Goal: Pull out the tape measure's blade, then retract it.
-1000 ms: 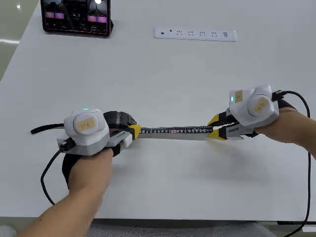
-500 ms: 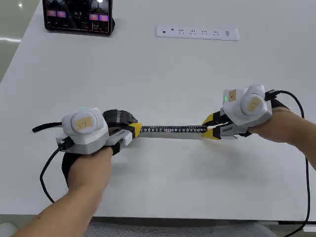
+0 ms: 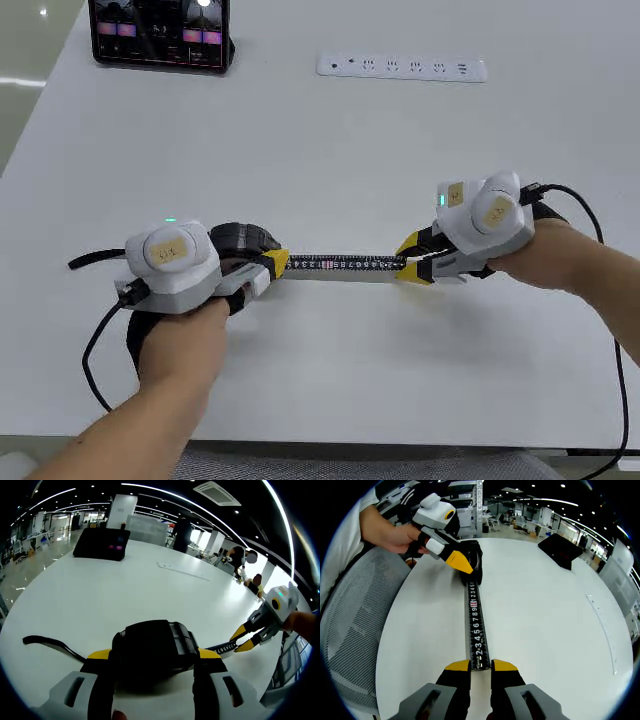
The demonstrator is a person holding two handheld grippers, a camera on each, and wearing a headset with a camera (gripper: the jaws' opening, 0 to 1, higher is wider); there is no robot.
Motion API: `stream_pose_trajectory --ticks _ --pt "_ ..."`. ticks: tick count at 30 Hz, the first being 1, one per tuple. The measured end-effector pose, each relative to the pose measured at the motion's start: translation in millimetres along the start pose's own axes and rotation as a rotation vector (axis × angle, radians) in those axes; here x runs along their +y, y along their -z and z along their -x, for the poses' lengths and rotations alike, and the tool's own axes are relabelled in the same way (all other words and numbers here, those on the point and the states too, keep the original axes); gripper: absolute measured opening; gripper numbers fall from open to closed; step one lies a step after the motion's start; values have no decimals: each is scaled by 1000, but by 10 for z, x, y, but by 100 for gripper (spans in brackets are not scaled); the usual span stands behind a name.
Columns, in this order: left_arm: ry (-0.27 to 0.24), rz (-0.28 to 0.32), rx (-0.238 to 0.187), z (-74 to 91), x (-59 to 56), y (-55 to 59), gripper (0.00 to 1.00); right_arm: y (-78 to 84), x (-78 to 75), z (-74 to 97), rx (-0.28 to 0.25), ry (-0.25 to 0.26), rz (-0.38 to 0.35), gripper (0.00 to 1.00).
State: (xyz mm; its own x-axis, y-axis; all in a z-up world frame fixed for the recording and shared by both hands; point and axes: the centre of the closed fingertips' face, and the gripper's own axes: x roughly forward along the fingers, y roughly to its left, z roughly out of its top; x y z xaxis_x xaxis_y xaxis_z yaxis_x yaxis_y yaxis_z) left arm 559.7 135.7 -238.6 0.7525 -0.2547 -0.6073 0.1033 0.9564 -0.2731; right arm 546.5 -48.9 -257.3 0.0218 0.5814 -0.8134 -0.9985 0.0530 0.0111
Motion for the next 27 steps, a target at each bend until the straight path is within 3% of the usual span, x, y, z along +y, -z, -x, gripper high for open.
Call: stream_pose_trajectory --ticks 27 --pt "15 8 -3 -20 11 0 59 -330 -26 -288 -47 -37 11 11"
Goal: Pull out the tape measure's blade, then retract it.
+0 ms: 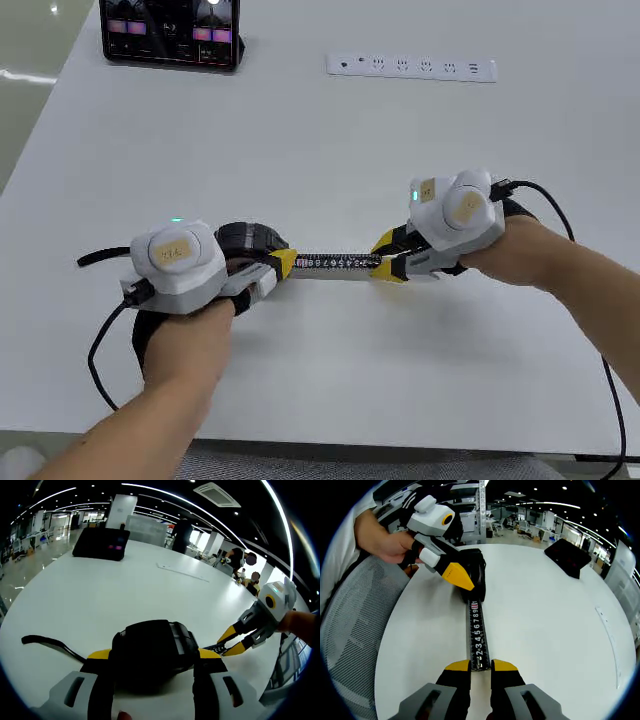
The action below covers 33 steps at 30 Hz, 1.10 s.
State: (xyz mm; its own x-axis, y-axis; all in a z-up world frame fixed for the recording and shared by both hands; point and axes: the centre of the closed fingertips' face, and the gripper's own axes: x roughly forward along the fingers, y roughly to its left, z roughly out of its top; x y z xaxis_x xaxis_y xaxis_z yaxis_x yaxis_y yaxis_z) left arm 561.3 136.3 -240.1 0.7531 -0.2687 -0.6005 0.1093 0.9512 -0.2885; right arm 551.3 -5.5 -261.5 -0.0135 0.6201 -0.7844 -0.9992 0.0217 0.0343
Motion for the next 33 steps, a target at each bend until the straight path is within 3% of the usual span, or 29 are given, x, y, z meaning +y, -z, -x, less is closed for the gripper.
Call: stream_pose_trajectory --ticks 33 --pt "2 7 -3 11 1 -12 59 -349 35 -284 -45 -36 2 11"
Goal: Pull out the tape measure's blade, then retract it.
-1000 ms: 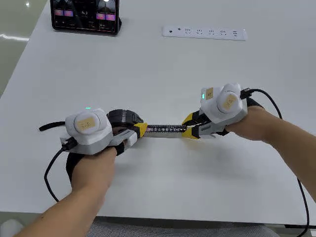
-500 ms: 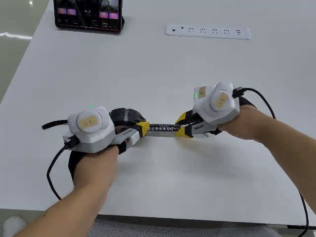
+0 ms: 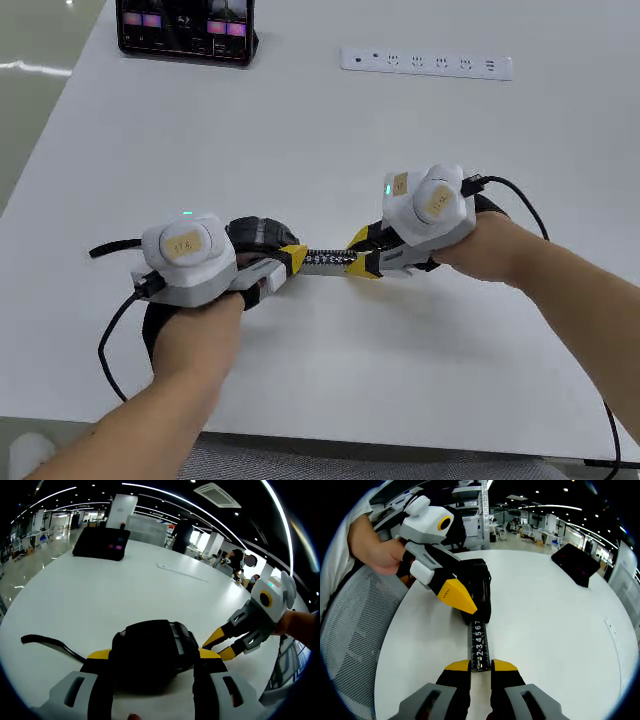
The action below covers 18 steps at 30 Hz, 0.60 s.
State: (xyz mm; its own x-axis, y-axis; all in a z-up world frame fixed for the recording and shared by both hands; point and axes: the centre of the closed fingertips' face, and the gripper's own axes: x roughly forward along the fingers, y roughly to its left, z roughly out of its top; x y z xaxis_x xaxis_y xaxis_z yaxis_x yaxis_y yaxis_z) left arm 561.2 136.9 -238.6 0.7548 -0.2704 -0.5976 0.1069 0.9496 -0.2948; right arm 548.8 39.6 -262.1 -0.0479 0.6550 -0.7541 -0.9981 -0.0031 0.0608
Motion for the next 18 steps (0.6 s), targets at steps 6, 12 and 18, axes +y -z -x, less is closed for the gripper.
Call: stream_pose_trajectory --ticks 6,12,18 --pt "2 -1 -3 2 0 -1 59 -70 7 -72 -7 -9 0 11" --pt "3 0 -5 3 0 1 59 -141 19 -138 -14 -19 6 11" --pt "4 1 -5 6 0 8 59 -215 35 -200 -21 -28 10 11"
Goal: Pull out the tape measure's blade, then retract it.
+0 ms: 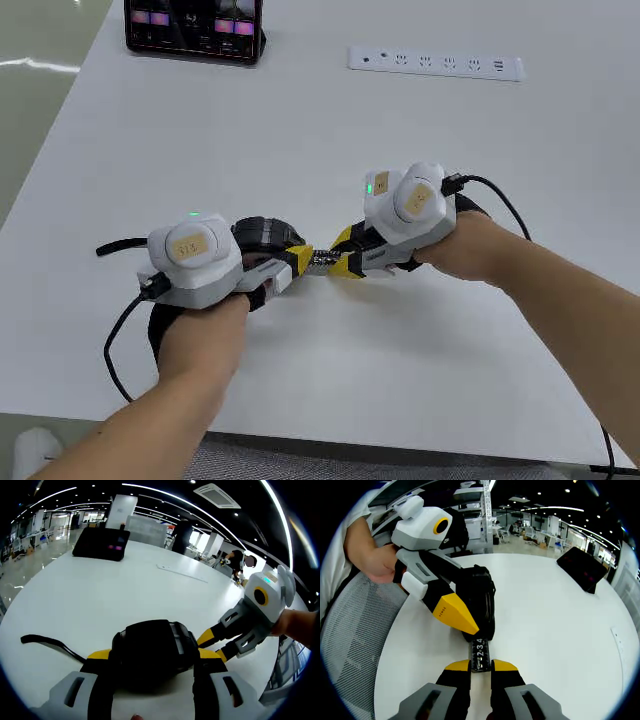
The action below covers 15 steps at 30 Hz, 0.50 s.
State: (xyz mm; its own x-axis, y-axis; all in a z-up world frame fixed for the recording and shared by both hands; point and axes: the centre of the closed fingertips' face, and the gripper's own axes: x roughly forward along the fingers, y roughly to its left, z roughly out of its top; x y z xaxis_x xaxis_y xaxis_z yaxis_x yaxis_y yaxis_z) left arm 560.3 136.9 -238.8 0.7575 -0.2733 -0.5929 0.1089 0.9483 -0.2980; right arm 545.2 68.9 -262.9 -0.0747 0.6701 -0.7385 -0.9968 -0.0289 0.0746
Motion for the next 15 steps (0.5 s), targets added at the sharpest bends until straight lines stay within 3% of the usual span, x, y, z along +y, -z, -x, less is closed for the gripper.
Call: stream_pose_trajectory --ticks 15 --pt "1 -3 0 -9 5 -4 59 -111 -3 -113 -14 -21 3 11"
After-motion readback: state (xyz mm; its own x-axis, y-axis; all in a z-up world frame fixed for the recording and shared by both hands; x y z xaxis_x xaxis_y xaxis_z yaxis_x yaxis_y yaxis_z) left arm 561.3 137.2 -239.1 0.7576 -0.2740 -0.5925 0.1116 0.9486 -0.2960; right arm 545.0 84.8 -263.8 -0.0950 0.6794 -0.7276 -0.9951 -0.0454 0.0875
